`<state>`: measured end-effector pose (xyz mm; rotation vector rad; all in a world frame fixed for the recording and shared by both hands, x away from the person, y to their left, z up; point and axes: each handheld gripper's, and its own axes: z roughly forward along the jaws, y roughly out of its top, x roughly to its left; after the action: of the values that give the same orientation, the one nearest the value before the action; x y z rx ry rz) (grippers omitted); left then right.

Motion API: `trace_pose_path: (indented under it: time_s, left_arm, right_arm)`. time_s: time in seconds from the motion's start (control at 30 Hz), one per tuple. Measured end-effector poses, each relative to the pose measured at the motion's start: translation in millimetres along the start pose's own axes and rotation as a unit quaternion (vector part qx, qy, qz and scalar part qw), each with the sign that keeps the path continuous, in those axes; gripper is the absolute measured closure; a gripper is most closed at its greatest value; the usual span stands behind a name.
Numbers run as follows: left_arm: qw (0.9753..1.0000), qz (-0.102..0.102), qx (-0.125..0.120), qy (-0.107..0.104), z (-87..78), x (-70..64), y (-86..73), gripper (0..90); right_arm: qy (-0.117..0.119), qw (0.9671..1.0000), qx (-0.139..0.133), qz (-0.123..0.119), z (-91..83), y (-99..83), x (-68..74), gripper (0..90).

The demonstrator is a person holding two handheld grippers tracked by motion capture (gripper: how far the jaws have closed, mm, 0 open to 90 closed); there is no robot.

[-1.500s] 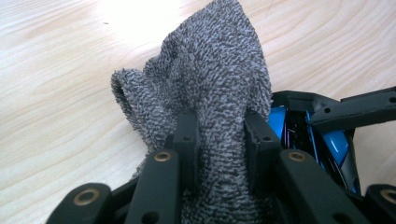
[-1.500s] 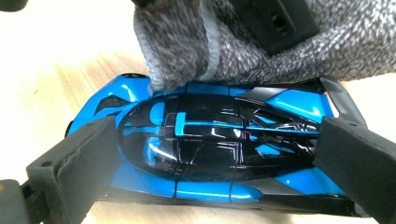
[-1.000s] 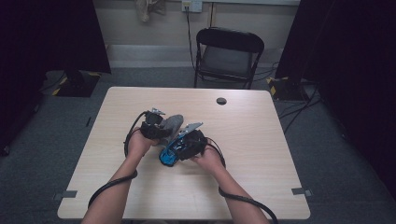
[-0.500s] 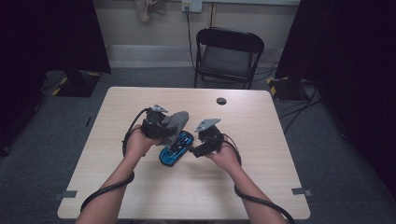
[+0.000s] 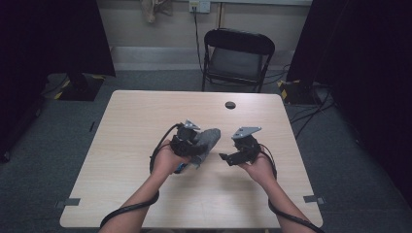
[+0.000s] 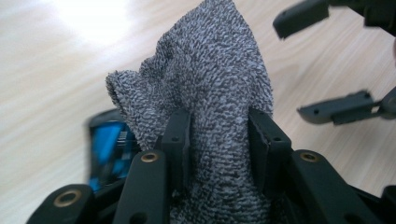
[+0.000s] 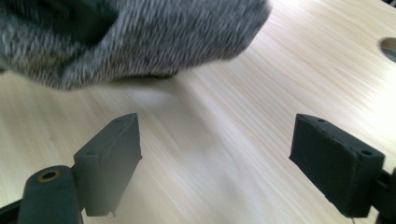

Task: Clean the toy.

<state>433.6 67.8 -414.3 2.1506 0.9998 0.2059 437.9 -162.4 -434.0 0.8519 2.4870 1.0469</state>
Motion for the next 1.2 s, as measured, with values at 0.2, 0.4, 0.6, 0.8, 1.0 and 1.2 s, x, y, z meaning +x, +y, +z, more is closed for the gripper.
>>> trace_pose_path:
  time_s: [0.2,0.4,0.6,0.8,1.0,1.2]
  left_arm:
    - [0.9998,0.007,0.016,-0.012,29.0,-20.6,1.2,62.9]
    - [0.9995,0.011,0.018,-0.024,45.2,-37.4,8.2,63.0]
    - [0.999,0.023,0.02,-0.034,59.5,-54.8,13.4,60.4]
    - [0.9986,0.033,0.019,-0.036,74.0,-62.0,11.8,46.5]
    - [0.997,0.072,0.01,-0.029,62.6,-61.7,13.0,29.9]
    - [0.9982,0.06,0.004,-0.006,36.5,-41.1,-0.2,31.0]
  right_arm:
    - [-0.012,0.9999,0.006,0.007,-11.8,-15.2,-10.2,17.5]
    - [-0.025,0.9995,0.013,0.013,-22.5,-28.3,-20.4,17.5]
    - [-0.037,0.9988,0.016,0.027,-32.7,-42.0,-31.0,17.5]
    - [-0.042,0.9982,0.014,0.039,-38.1,-51.6,-34.6,17.5]
    - [-0.037,0.998,0.013,0.051,-39.0,-53.2,-33.7,17.5]
    - [-0.013,0.9983,0.007,0.057,-32.5,-44.1,-23.7,19.7]
